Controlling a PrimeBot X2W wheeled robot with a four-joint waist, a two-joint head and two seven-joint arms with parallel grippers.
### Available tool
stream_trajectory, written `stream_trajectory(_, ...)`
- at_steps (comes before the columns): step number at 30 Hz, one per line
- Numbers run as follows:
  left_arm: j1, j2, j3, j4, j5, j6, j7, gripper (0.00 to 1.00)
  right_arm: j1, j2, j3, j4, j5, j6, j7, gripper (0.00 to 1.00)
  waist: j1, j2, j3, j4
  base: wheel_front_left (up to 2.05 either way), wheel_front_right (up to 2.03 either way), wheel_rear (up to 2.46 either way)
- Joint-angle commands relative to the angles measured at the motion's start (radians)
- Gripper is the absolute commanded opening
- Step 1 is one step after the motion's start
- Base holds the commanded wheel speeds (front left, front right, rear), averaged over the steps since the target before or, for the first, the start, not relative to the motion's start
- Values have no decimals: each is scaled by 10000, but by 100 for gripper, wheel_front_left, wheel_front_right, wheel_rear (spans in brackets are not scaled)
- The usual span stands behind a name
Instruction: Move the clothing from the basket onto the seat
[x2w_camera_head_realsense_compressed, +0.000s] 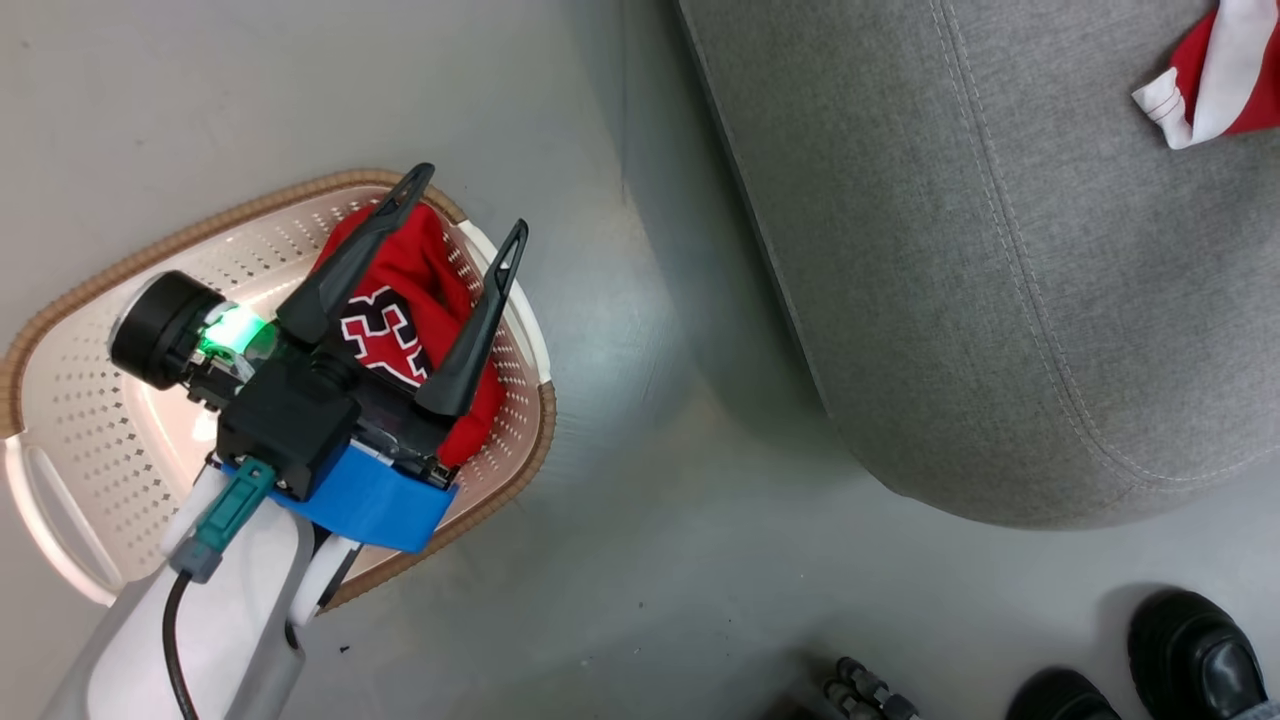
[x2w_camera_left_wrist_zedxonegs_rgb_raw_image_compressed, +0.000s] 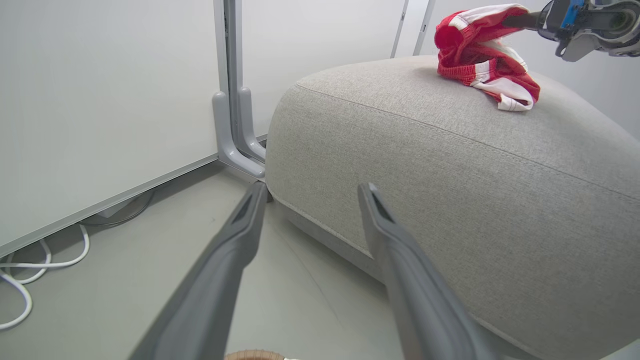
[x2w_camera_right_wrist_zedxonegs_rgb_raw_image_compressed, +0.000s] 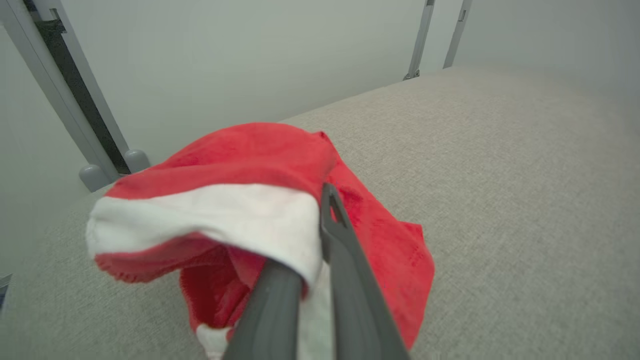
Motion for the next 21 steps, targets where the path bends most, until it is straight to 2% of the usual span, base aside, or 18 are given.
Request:
stream_trajectory(1, -145, -42, -20, 105, -75, 50, -77, 100, 221, 17, 93, 3, -90, 1, -48, 100, -1, 0, -124, 33, 0, 0, 0)
stream_trajectory(9, -65, -563, -234, 1036, -340, 19, -402, 100, 1018, 106, 606, -304, -496, 1, -50, 100, -1, 0, -1025, 344, 0, 0, 0)
stream_trajectory(15, 159, -1162, -286, 1972, -642, -18, -545, 100, 2103, 161, 935, -753, -583, 1, -52, 100, -1, 0, -2130, 736, 0, 0, 0)
stream_trajectory(21, 854, -1809, 95, 2379, -808, -52, -555, 100, 3518, 26, 1408, -1518, -479, 1, -51, 100, -1, 0, -3499, 1144, 0, 0, 0)
